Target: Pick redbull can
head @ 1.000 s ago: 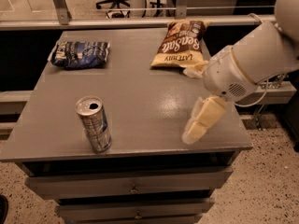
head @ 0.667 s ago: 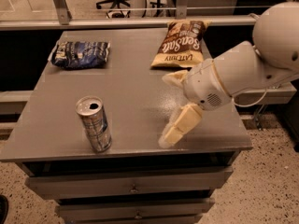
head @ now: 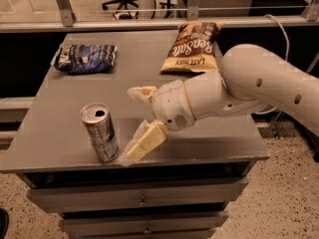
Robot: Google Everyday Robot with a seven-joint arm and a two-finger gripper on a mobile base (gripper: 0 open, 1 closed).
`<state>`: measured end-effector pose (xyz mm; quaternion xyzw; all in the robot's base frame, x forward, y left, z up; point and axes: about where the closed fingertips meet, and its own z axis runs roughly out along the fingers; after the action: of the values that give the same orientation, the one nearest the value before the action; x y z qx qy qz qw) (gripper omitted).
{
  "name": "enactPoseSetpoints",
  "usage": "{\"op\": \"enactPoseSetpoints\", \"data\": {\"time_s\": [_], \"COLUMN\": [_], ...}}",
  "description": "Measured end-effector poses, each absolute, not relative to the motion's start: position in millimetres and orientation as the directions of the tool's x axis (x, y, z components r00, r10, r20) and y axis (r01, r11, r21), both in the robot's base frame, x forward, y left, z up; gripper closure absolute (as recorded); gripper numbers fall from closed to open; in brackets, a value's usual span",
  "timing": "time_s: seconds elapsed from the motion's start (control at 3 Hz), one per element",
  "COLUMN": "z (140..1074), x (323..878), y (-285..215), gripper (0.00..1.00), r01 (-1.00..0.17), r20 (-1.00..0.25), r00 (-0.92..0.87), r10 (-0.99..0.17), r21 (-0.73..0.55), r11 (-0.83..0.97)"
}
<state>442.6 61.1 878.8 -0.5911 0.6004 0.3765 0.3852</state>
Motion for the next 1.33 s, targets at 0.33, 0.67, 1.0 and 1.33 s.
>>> {"op": "enactPoseSetpoints", "data": {"time_s": [0.33,0.67,1.0,1.33], "z": [882,882,881,890], "x": [432,421,419,438], "y": [92,121,128,112], "gripper": [0.00,0.21,0.44,0.75], "r01": [-1.000,-0.999,-0.998,-0.996], "r20": [-0.938,-0.951,-0.955,-0.955], "r00": [0.023,0.051,0.055,0.071], "r10": [-0.347,-0.304,-0.292,-0.288], "r21": [-0.019,-0.047,-0.055,-0.086], "r11": [-0.014,-0.021,-0.009,0.037]}}
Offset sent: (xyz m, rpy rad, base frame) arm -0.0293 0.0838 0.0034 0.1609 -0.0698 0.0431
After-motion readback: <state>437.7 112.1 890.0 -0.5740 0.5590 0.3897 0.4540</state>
